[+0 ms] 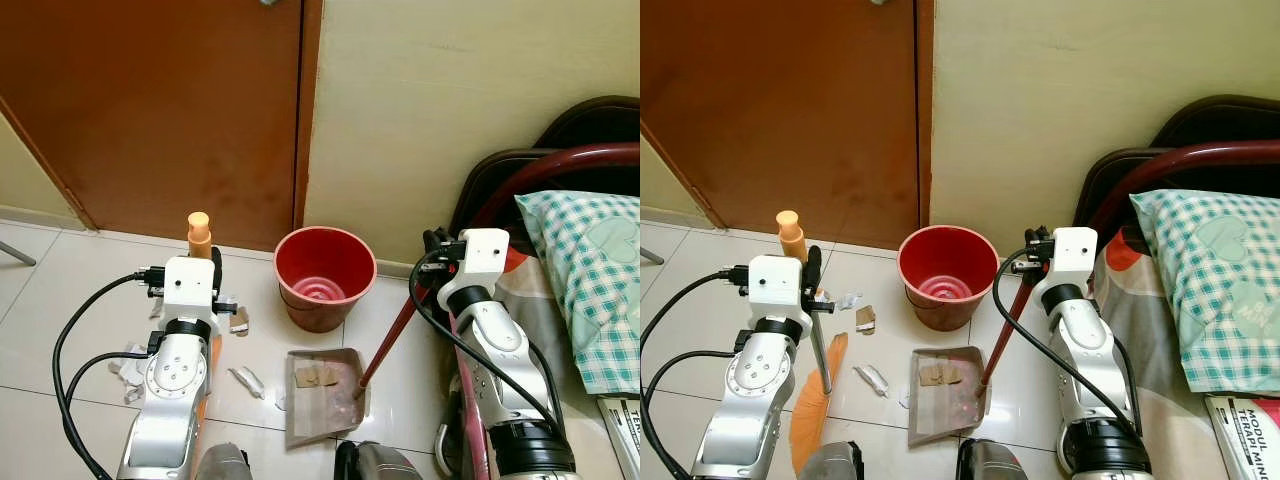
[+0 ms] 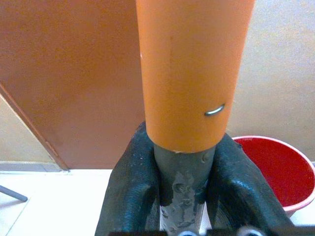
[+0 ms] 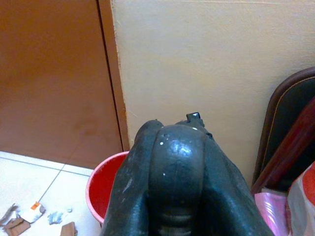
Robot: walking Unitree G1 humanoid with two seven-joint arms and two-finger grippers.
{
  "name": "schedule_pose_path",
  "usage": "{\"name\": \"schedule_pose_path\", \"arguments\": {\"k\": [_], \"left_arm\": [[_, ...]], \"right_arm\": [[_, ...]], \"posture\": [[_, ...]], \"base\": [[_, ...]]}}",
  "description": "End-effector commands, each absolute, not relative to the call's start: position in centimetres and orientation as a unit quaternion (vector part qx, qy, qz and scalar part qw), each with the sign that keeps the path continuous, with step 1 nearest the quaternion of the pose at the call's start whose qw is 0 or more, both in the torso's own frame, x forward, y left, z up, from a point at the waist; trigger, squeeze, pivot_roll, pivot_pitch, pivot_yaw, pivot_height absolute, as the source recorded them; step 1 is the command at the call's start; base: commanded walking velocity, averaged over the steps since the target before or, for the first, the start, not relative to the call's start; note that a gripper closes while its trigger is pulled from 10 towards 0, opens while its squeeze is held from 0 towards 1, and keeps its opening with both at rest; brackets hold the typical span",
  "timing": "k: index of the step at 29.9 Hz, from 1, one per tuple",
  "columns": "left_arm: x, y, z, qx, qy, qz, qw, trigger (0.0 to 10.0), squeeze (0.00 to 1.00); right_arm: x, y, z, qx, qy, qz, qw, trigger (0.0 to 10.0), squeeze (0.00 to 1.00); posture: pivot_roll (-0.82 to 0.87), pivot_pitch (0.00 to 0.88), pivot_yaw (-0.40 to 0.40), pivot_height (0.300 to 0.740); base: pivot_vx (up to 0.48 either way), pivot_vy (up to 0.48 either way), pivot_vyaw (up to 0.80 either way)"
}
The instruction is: Sweep floor
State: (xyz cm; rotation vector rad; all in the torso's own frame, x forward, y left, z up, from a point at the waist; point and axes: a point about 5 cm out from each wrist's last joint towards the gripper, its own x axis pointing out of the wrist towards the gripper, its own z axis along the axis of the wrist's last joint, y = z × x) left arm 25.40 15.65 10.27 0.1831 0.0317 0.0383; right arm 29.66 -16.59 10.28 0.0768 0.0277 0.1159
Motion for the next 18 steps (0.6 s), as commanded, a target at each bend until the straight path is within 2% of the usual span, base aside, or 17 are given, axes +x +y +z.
{"name": "schedule_pose_path", "arguments": {"k": [1,18], "left_arm": [[25.48,15.34,10.7,0.089,0.01,0.017,0.996,10.0,0.0],[25.32,15.56,11.01,0.091,0.009,0.014,0.996,10.0,0.0]], "right_arm": [[29.71,-17.17,10.61,0.042,0.005,0.045,0.998,10.0,0.0],[29.47,-17.35,10.61,0.047,0.001,0.023,0.999,10.0,0.0]], "posture": [[0.08,0.108,-0.085,0.74],[0.07,0.123,-0.056,0.74]], "base": [[0.0,0.0,0.0],[-0.276,0.0,0.0]]}}
